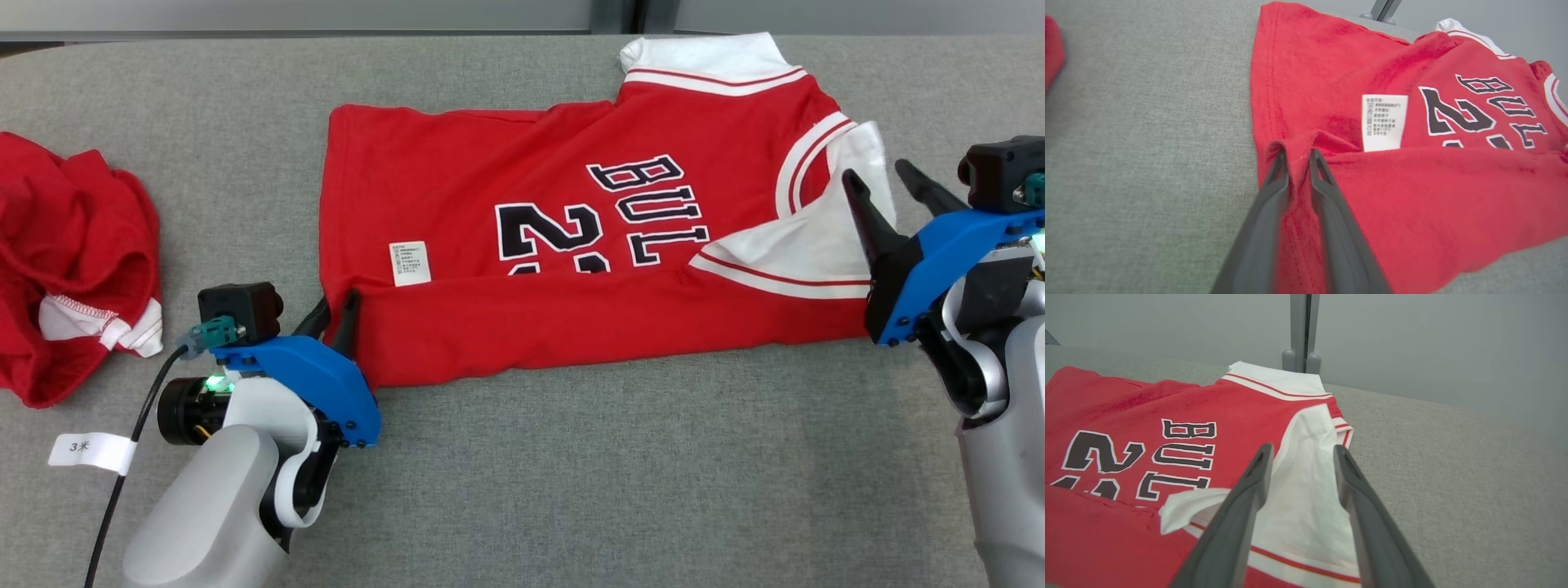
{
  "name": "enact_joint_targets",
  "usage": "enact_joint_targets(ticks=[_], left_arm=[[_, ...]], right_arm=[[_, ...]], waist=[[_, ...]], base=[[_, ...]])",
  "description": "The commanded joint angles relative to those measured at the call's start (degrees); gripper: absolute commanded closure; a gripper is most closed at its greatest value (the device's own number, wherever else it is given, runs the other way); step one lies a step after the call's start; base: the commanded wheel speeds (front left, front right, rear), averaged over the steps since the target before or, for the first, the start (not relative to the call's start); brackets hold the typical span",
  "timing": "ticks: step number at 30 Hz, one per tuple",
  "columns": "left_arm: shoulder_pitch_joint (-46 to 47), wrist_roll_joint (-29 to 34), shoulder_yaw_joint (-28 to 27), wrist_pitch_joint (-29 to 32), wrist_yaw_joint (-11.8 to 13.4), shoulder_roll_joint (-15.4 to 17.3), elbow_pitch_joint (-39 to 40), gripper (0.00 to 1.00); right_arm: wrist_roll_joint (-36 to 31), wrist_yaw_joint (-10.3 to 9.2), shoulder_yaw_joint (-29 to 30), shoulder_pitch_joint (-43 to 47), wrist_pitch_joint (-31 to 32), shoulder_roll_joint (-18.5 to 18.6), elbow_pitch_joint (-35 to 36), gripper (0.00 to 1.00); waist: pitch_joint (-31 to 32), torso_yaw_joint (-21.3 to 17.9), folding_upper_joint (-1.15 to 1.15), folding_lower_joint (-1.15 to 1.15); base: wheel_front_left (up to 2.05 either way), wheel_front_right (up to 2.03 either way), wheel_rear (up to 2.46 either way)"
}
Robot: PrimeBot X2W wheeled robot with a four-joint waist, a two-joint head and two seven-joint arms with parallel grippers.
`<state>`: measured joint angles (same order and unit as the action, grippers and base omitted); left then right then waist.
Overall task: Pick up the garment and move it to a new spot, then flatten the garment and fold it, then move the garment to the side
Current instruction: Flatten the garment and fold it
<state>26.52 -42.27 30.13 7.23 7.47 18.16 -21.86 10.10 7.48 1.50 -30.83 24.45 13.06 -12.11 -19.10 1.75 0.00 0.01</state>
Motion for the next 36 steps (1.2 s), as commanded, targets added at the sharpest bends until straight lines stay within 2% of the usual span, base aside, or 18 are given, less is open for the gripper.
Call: enact_joint_targets(ticks=[1,5,11,17,24,30,33,34,35,36], left_arm=[[0.93,0.27,0.09,-0.71,-0.46,-0.1,-0.77,0.0],[-0.97,0.41,-0.06,-2.97,-0.07,-0.11,-1.53,0.0],[-5.76,0.3,0.04,-5.1,1.39,0.1,0.24,0.0],[-9.8,0.29,1.27,-5.5,3.09,-1.09,2.08,0.0],[-8.66,0.94,0.91,-6.22,5.44,-1.86,-1.25,0.0],[-7.68,0.49,1.27,-5.46,5.55,-2.93,-4.7,0.0],[-6.81,0.05,1.91,-4.79,4.68,-4.09,-6.85,0.0],[-6.54,-0.09,2.16,-4.57,4.54,-4.52,-7.57,0.55],[-6.42,-0.42,2.36,-4.19,4.21,-5.03,-8.27,1.0],[-6.49,-0.72,2.62,-3.69,3.87,-5.61,-8.84,1.0]], right_arm=[[-0.28,0.03,-0.17,-1.44,-1.76,-0.2,-0.4,0.0],[0.0,0.03,0.34,-1.35,-5.2,-0.53,-1.66,0.0],[0.47,0.03,3.15,4.04,-3.64,-0.82,-0.93,0.0],[0.61,0.03,8.24,11.01,-2.34,-3.46,0.52,0.0],[-1.11,0.04,11.65,12.43,-3.83,-6.79,-0.94,0.0],[-2.45,0.04,12.01,9.91,-5.76,-8.11,-4.34,0.0],[-3.44,0.04,12.94,9.05,-6.6,-8.63,-6.26,0.0],[-3.74,0.04,13.61,8.86,-6.77,-8.77,-6.79,0.0],[-4.24,0.04,14.21,8.7,-6.84,-8.99,-7.27,0.0],[-4.72,0.04,14.7,8.5,-6.98,-9.27,-7.8,0.0]], waist=[[-0.02,0.18,0.0,-0.01],[1.48,0.26,0.0,-0.01],[4.46,0.14,0.0,-0.01],[5.81,0.37,0.0,-0.01],[4.69,-0.1,0.0,-0.01],[3.42,-0.45,0.0,-0.01],[2.7,0.03,0.0,-0.01],[2.45,0.17,0.0,-0.01],[2.27,0.24,0.0,-0.01],[2.03,0.31,0.0,-0.01]], base=[[0.0,0.0,0.0],[0.0,0.0,0.0],[0.0,0.0,0.0],[0.0,0.0,0.0],[0.0,0.0,0.0],[0.0,0.0,0.0],[0.0,0.0,0.0],[0.0,0.0,0.0],[0.0,0.0,0.0],[0.0,0.0,0.0]])
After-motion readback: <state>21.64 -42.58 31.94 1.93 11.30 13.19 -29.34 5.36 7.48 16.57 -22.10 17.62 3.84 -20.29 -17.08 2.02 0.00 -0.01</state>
